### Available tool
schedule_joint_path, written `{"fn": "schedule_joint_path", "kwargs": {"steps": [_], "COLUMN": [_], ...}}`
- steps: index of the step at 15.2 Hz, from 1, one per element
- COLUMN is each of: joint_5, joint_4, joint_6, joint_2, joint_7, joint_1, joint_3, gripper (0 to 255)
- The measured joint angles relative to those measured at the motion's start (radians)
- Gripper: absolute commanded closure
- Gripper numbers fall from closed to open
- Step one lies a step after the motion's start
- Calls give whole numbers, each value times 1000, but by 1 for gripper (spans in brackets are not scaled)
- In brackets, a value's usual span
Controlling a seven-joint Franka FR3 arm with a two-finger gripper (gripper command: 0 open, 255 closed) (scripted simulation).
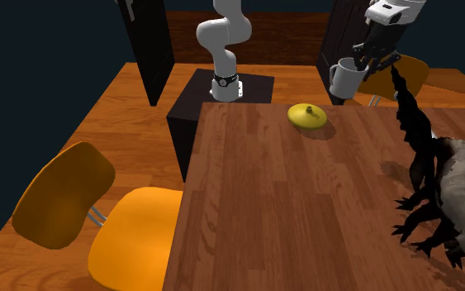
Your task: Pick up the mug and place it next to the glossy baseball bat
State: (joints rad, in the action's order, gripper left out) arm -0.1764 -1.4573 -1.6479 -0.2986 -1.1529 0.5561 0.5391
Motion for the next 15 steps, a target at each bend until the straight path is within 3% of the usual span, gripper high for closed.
{"fn": "schedule_joint_path", "kwargs": {"steps": [8,12,15], "joint_5": [-81,-139,-142], "joint_4": [213,435,420], "joint_6": [86,165,143], "joint_2": [-169,-308,-317], "joint_7": [-179,-254,-270], "joint_1": [184,323,334], "joint_3": [30,25,26], "gripper": [255,255,255]}}
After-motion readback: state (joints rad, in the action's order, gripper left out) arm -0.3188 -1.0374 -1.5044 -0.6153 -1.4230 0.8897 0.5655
